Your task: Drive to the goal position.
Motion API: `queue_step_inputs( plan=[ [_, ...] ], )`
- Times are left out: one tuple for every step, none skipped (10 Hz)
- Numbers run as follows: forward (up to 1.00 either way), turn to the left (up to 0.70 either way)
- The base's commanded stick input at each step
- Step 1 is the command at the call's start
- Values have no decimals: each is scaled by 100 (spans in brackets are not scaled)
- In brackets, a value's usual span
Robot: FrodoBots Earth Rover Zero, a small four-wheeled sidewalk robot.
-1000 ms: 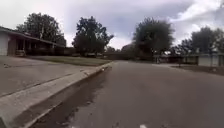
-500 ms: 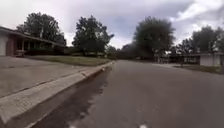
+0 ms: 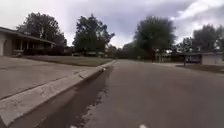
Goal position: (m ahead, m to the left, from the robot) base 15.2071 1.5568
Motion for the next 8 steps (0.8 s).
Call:
queue_step_inputs(
  plan=[
    [70,0],
    [70,0],
    [70,0],
    [70,0],
    [70,0],
    [70,0],
    [70,0],
    [70,0]
  ],
)
